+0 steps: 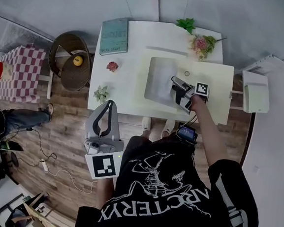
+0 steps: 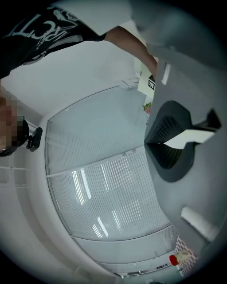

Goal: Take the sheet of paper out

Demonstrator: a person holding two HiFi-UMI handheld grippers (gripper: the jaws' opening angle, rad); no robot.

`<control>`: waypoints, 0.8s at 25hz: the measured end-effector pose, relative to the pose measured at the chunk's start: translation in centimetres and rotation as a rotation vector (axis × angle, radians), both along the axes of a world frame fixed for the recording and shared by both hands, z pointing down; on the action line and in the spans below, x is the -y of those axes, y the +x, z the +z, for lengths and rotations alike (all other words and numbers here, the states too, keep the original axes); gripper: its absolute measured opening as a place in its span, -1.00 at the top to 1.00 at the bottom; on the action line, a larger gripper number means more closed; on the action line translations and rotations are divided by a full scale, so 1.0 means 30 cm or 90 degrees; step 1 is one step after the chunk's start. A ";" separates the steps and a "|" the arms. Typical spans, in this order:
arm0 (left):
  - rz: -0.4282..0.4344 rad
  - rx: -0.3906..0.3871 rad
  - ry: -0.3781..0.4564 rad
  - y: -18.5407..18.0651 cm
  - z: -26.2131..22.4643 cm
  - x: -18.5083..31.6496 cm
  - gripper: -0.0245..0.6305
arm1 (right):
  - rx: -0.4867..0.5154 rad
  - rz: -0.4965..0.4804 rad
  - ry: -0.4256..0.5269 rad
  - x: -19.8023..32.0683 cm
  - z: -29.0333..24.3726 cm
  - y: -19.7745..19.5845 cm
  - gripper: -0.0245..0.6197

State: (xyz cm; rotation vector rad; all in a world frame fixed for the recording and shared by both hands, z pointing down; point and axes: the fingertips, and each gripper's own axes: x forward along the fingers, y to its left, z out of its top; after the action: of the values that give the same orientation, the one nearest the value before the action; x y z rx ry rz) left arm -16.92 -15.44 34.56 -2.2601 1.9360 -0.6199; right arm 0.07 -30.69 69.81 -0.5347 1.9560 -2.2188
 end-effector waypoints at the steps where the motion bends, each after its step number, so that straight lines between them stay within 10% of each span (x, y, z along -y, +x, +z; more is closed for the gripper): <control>1: -0.003 0.003 -0.002 -0.003 0.001 -0.005 0.89 | 0.002 -0.008 0.000 0.000 0.002 -0.010 -0.55; 9: -0.031 0.022 -0.023 -0.024 0.016 -0.044 0.89 | 0.034 -0.099 -0.012 0.015 0.021 -0.153 -0.53; 10: -0.035 0.023 -0.024 -0.028 0.017 -0.050 0.89 | 0.023 -0.112 -0.016 0.011 0.033 -0.165 -0.42; 12: -0.045 0.021 -0.022 -0.035 0.017 -0.063 0.89 | -0.003 -0.117 -0.030 0.004 0.078 -0.175 0.40; 20: -0.036 0.012 -0.009 -0.041 0.027 -0.072 0.89 | -0.054 -0.108 0.012 -0.019 0.084 -0.125 0.79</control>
State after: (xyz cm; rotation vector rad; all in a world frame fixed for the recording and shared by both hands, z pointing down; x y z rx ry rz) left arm -18.15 -13.29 35.37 -2.2064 2.0000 -0.6618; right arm -3.67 -30.12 72.33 -0.4834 2.1369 -2.3088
